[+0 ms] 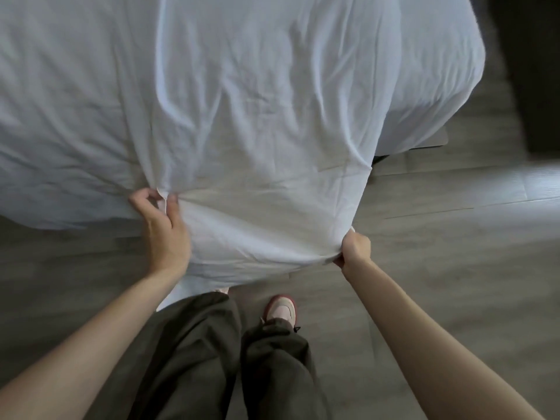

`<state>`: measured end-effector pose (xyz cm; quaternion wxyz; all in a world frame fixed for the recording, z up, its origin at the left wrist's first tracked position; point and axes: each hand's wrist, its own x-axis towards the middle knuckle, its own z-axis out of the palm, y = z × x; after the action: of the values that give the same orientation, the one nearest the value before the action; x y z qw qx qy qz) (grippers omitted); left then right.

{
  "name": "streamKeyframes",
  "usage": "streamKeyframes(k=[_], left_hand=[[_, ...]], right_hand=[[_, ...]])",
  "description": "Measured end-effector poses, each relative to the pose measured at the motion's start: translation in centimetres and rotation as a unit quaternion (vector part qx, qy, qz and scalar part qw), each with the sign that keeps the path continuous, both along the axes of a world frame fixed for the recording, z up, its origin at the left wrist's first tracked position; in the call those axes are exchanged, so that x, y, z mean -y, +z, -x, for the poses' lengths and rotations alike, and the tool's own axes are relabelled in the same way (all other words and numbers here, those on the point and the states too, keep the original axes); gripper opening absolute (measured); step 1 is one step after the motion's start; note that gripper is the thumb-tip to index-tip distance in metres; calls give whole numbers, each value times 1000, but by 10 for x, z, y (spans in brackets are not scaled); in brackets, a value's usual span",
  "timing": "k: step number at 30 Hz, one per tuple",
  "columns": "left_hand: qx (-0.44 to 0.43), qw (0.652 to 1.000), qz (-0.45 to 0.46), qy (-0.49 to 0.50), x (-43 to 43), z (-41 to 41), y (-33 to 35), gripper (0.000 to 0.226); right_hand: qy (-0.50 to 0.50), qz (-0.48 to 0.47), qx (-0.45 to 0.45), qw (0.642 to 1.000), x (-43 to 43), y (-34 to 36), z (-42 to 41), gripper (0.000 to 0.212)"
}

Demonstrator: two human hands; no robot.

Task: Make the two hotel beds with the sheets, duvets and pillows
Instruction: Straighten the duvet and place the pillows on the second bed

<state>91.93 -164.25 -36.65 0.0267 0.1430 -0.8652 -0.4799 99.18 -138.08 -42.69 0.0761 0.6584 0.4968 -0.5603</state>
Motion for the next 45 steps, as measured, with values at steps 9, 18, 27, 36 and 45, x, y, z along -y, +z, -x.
streamKeyframes(k=[9,18,27,36,45], left_hand=[[76,996,47,27,9,-34,10,25],[306,931,169,-101,38,-20,12,70],[96,883,310,-339,-11,-4,149,61],[14,837,340,-428,-27,19,296,61],[-76,808,367,-455,-65,74,407,61]], right_hand=[[-208,131,-11,969,-5,51,-65,21],[189,-19,52,980,-11,76,-40,46],[566,-311,-96,757,8,232,-7,50],[546,-379,-156,731,23,387,6,52],[541,-466,-165,680,-3,488,36,54]])
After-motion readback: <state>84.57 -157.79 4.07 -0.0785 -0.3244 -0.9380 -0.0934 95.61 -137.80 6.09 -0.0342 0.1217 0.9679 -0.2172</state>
